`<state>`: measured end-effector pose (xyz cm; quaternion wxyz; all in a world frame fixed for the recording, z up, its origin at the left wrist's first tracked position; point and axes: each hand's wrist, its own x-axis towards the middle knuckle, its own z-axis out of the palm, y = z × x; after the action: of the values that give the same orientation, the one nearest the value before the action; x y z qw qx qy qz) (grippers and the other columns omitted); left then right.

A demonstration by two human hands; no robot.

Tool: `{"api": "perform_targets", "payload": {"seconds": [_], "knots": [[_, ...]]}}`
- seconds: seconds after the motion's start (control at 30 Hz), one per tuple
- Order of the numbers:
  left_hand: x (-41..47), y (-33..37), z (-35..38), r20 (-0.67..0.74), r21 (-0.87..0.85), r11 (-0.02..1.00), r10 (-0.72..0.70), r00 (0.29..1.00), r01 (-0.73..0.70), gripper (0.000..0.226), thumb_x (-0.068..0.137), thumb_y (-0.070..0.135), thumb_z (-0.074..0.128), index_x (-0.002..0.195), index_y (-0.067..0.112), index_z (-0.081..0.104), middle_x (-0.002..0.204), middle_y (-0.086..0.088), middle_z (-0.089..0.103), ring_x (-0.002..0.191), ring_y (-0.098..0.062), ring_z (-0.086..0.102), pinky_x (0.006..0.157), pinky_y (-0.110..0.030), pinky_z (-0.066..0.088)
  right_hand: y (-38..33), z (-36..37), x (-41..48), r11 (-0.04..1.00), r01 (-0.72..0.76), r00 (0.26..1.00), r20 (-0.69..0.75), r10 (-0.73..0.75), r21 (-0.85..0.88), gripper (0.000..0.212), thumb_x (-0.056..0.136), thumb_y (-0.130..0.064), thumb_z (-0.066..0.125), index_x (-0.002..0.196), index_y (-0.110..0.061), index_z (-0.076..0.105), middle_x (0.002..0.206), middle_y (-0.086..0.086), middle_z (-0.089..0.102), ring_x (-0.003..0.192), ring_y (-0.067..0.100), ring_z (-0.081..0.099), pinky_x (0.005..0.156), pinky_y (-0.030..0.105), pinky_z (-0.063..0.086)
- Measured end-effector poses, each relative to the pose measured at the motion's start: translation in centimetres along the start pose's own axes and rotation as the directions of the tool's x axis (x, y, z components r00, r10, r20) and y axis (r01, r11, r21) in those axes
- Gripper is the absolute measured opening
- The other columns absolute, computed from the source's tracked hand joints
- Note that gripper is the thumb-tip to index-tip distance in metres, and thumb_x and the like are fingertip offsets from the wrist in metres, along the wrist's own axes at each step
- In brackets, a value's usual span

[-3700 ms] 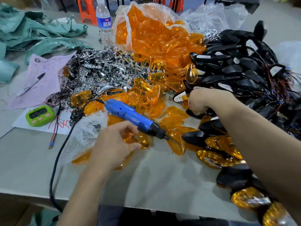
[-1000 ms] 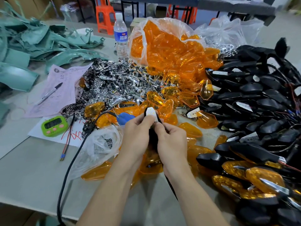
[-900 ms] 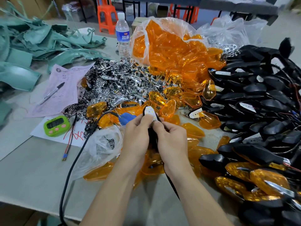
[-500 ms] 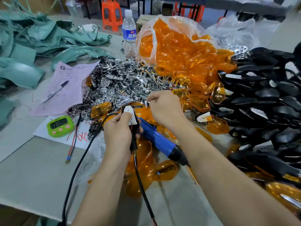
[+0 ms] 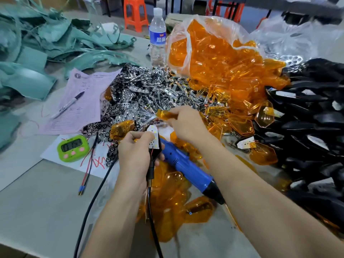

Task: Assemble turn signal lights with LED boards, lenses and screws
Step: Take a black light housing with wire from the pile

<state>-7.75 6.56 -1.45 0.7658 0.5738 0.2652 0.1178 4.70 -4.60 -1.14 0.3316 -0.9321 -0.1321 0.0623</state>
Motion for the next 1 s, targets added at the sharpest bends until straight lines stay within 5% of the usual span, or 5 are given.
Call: {"api": "perform_targets", "payload": {"seconds": [0.2,0.67,0.8,0.9,1.0], "knots": [[-0.5,-0.1,0.6,0.066,-0.015,1.0,-0.001,0.998,0.002,0.018,0.095,0.006,0.064,0.085,0.015,0.053,0.079,-0.021,0.076,0.048,-0.031,0.065,0.038,-0.029,0.048,0.7,-3.9,-5.0,0.61,-0.143,0.987,0.066,0.147,0.78,0.031,0.096,0.003,0.062,0.117,-0.02,0.066,0.086,0.007,0.075,0.068,0.019,0.067,0.058,0.031,0.056],[-2.9,-0.6,2.4,0.168,-0.002,1.0,-0.031,0.985,0.031,0.013,0.098,0.008,0.062,0.106,0.009,0.073,0.086,-0.022,0.075,0.053,-0.029,0.067,0.043,-0.028,0.05,3.3,-5.6,-13.0,0.211,-0.191,0.979,0.169,0.116,0.959,0.036,0.082,0.003,0.065,0.116,-0.008,0.065,0.104,0.014,0.069,0.102,0.031,0.067,0.108,0.055,0.051],[-3.6,-0.7,2.7,0.198,-0.002,1.0,-0.018,0.98,0.019,0.013,0.098,0.009,0.062,0.098,0.013,0.074,0.083,-0.018,0.076,0.053,-0.028,0.066,0.043,-0.028,0.05,3.5,-5.5,-13.5,0.456,-0.143,0.972,0.038,0.232,0.878,0.025,0.083,0.008,0.066,0.099,-0.012,0.068,0.092,0.011,0.072,0.092,0.021,0.071,0.088,0.043,0.063],[-3.5,-0.6,2.4,0.168,-0.014,1.0,0.006,0.986,-0.004,0.013,0.097,0.008,0.06,0.09,0.008,0.072,0.085,-0.02,0.075,0.051,-0.027,0.065,0.041,-0.028,0.048,3.4,-4.9,-12.1,0.906,-0.137,0.955,-0.19,0.229,0.401,0.032,0.088,-0.001,0.072,0.087,-0.032,0.07,0.085,-0.011,0.074,0.079,-0.005,0.068,0.07,0.017,0.055],[-3.5,-0.5,2.0,0.149,-0.025,0.999,0.024,0.989,-0.02,0.014,0.097,0.008,0.06,0.087,0.004,0.07,0.085,-0.021,0.075,0.05,-0.027,0.063,0.04,-0.027,0.046,2.8,-3.8,-10.4,0.988,-0.116,0.973,-0.188,0.133,0.098,0.035,0.096,-0.007,0.068,0.116,-0.035,0.072,0.114,-0.01,0.071,0.067,-0.007,0.057,0.06,0.01,0.047]]}}
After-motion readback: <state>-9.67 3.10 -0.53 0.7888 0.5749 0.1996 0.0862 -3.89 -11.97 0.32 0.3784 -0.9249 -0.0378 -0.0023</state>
